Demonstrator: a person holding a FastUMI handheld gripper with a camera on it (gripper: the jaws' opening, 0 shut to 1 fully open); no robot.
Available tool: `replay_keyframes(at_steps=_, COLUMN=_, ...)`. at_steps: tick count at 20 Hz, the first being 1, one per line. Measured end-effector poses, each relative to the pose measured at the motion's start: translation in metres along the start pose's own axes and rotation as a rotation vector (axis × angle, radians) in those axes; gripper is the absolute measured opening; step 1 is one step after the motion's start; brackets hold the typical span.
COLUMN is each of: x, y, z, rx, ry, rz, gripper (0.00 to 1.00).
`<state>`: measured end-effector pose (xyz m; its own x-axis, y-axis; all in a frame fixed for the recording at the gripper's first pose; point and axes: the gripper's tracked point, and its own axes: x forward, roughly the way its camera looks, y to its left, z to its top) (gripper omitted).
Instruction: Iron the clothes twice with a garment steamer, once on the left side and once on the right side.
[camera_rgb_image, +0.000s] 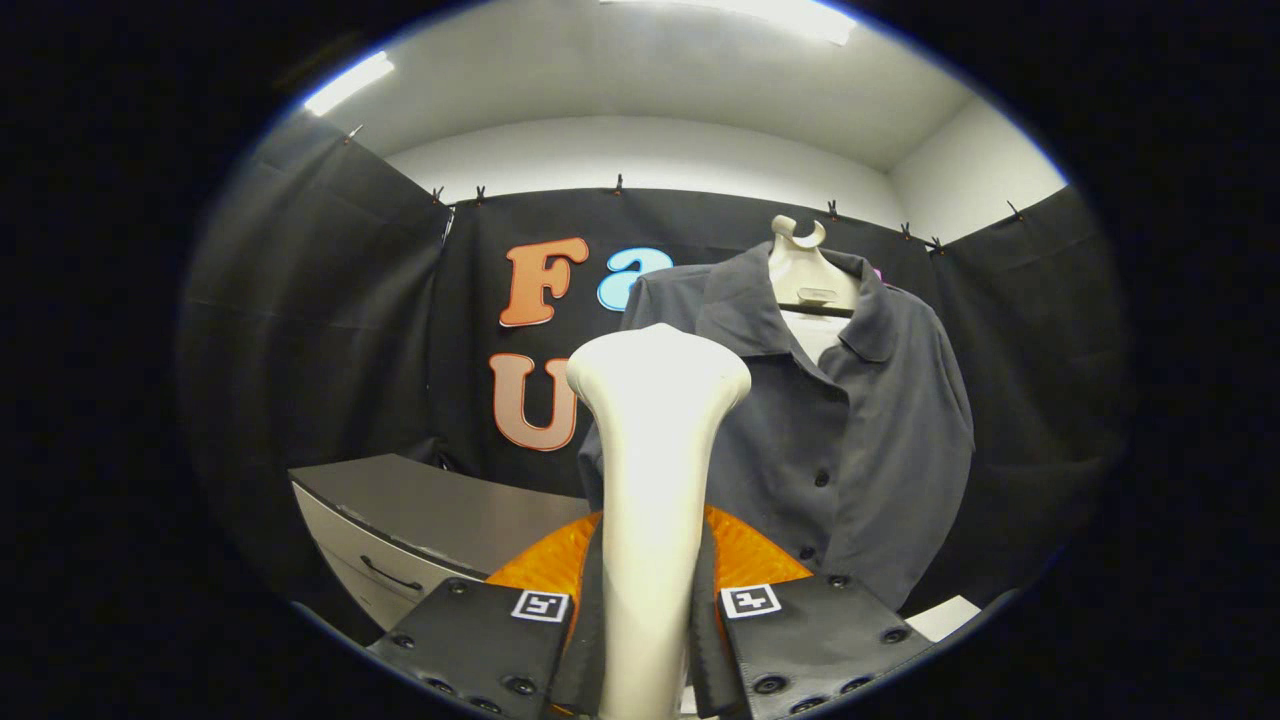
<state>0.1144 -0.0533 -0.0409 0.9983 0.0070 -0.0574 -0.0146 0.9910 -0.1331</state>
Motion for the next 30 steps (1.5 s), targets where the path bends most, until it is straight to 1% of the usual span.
replay_keyframes(at_steps=3, x=0.002, y=-0.017, z=-0.016, rx=-0.007, ry=0.011, rz=-0.021, gripper=0.41)
replay_keyframes(at_steps=7, x=0.018, y=-0.046, z=-0.037, rx=0.022, ry=0.048, rz=-0.085, gripper=0.41)
replay_keyframes(at_steps=9, x=0.029, y=-0.054, z=-0.041, rx=0.038, ry=0.056, rz=-0.104, gripper=0.41)
replay_keyframes(at_steps=14, x=0.053, y=-0.050, z=-0.043, rx=0.027, ry=0.067, rz=-0.093, gripper=0.41)
replay_keyframes(at_steps=19, x=0.064, y=-0.050, z=-0.051, rx=0.035, ry=0.076, rz=-0.107, gripper=0.41)
replay_keyframes(at_steps=25, x=0.057, y=-0.046, z=-0.070, rx=0.048, ry=0.097, rz=-0.109, gripper=0.41)
replay_keyframes(at_steps=30, x=0.043, y=-0.044, z=-0.095, rx=0.070, ry=0.133, rz=-0.121, gripper=0.41)
